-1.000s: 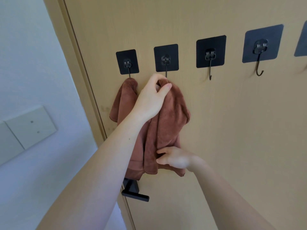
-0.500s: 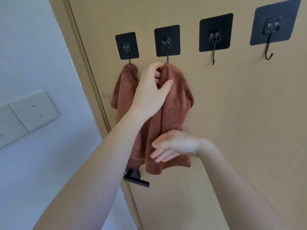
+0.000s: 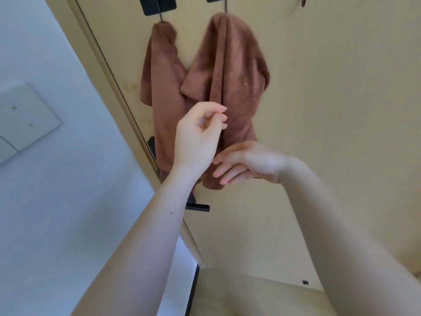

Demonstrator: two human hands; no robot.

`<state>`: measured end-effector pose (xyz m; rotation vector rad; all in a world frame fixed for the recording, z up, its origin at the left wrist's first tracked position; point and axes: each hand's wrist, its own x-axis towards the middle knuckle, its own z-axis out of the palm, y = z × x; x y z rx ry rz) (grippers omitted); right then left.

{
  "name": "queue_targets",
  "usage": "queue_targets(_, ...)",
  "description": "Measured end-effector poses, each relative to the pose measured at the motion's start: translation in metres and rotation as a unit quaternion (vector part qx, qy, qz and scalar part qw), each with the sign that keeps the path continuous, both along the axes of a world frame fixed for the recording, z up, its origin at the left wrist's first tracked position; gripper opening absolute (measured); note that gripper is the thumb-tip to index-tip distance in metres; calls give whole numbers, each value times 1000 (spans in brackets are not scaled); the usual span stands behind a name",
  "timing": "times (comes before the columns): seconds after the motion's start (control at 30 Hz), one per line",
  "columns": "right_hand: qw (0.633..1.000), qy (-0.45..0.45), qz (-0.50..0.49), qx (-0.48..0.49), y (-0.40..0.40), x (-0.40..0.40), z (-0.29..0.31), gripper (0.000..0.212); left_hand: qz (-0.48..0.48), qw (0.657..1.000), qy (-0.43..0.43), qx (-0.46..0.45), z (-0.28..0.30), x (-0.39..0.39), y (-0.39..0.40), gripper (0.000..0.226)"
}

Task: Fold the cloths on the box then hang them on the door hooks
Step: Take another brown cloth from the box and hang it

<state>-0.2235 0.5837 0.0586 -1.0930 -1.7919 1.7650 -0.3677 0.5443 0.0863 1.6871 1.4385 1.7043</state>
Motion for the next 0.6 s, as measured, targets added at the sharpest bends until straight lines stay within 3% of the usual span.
queue_targets(0.3, 988, -26, -154, -4, -61, 14, -25, 22, -70, 992, -71, -71, -42, -14, -45, 23)
queue_targets(0.6, 950, -88, -298, -7, -141, 63, -42, 23, -189, 962, -58, -188, -63, 24, -77, 20)
